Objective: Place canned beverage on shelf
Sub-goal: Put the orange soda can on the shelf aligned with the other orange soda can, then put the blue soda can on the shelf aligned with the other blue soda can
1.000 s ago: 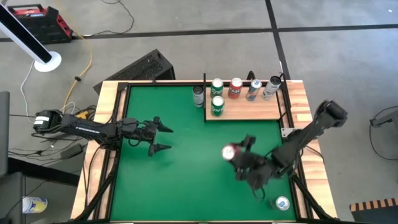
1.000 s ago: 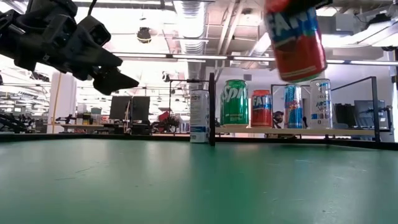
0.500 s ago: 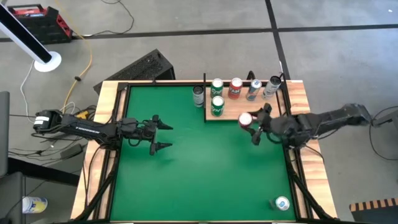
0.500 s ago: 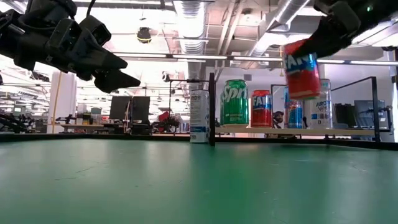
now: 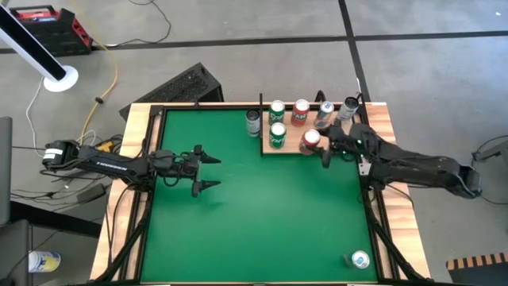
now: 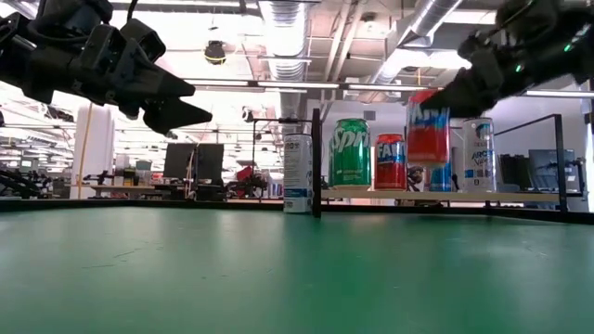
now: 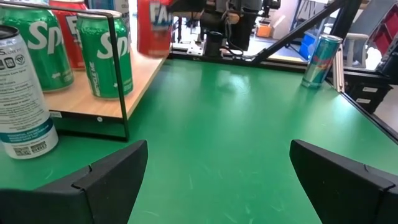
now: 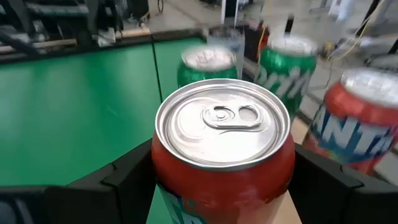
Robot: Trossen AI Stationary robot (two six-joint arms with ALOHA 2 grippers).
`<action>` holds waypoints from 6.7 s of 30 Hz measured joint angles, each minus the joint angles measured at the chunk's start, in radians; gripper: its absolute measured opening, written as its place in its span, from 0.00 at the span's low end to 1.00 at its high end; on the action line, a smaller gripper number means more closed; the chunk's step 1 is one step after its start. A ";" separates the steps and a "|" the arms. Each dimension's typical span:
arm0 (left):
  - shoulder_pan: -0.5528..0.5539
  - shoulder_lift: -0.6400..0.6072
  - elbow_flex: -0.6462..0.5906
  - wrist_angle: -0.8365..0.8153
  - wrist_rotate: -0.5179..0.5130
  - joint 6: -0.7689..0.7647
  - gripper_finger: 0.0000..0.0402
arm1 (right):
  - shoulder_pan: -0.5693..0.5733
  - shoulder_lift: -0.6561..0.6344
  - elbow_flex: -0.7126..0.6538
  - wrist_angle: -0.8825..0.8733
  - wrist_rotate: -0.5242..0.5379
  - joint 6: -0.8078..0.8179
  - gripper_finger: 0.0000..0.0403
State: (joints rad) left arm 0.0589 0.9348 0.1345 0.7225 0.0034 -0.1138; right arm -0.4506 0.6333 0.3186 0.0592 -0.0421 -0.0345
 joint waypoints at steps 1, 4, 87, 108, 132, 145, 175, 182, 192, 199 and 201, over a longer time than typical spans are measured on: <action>0.000 0.000 0.000 0.001 -0.001 0.000 0.94 | -0.026 0.029 -0.002 0.014 -0.037 0.000 0.79; 0.000 0.000 0.000 0.004 -0.001 -0.001 0.94 | -0.088 0.106 -0.001 0.088 -0.119 0.000 0.79; 0.000 0.000 0.000 0.002 0.080 0.157 0.94 | 0.735 0.429 0.802 -0.808 0.119 0.754 0.91; 0.001 0.000 0.000 -0.005 0.263 0.250 0.94 | 1.258 0.885 1.165 -1.407 -0.296 2.111 0.91; 0.001 0.000 0.000 -0.007 0.280 0.131 0.94 | 1.424 0.927 1.022 -1.179 -0.214 2.277 0.91; 0.001 0.000 0.000 -0.005 0.279 0.146 0.94 | 1.433 0.926 0.974 -1.144 -0.217 2.281 0.91; 0.001 0.000 0.001 -0.006 0.279 0.174 0.94 | 1.274 0.923 1.115 -1.423 -0.240 2.017 0.65; 0.001 0.000 0.001 -0.007 0.306 0.185 0.94 | 1.047 0.896 1.234 -1.630 -0.141 1.607 0.65; 0.001 0.000 0.001 -0.034 0.306 0.185 0.94 | 0.593 0.856 1.240 -1.630 -0.034 1.002 0.65; 0.001 0.000 0.001 -0.037 0.306 0.189 0.94 | 0.330 0.857 1.240 -1.630 -0.001 0.675 0.65; 0.001 0.000 0.001 -0.037 0.306 0.189 0.94 | 0.273 0.856 1.240 -1.632 0.005 0.610 0.65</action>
State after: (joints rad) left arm 0.0597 0.9352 0.1352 0.6856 0.3092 0.0755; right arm -0.1776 1.4893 1.5581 -1.5730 -0.0373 0.5754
